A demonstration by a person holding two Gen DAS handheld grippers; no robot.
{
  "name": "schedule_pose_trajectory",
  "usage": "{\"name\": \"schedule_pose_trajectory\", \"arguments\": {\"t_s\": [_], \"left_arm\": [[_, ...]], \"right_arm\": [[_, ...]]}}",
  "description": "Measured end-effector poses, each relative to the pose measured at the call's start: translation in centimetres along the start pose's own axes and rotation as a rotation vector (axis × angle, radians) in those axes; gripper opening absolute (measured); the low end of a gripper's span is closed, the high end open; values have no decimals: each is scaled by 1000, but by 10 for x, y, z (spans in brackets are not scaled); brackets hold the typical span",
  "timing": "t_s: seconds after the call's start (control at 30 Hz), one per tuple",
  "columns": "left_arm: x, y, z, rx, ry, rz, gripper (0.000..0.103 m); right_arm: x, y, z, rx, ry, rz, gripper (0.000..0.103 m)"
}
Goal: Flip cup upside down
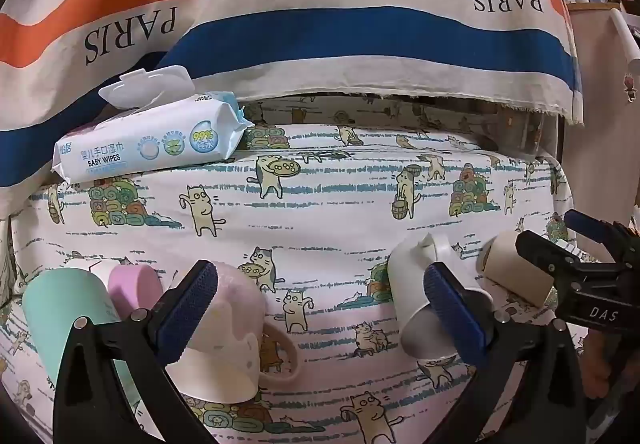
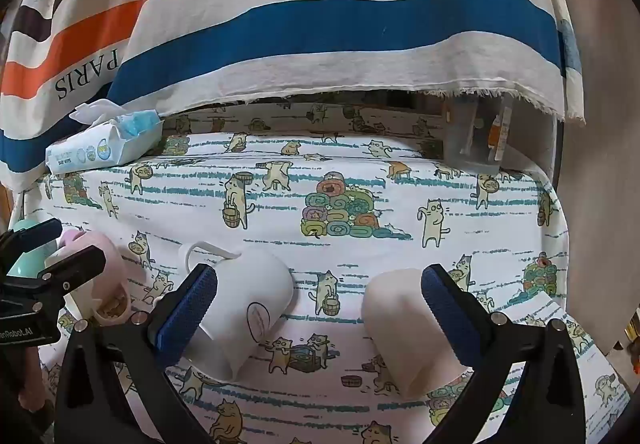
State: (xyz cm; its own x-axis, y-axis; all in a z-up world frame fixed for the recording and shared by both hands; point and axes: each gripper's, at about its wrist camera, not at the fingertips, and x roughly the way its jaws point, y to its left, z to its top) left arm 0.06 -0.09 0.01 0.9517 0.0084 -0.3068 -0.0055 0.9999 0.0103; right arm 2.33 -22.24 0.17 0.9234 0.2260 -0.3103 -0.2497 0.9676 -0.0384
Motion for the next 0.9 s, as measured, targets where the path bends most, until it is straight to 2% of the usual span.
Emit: {"name": "schedule_pose_trajectory", "arguments": {"t_s": [0.37,0.9], "left_arm": [[0,-1,0,-14,-11,-5,102],[0,-1,-1,-11,-13,-12,103]], "right_arm": [[-4,7,-1,1,-9,-5,102],[0,-2,0,16,-5,9,102]]}}
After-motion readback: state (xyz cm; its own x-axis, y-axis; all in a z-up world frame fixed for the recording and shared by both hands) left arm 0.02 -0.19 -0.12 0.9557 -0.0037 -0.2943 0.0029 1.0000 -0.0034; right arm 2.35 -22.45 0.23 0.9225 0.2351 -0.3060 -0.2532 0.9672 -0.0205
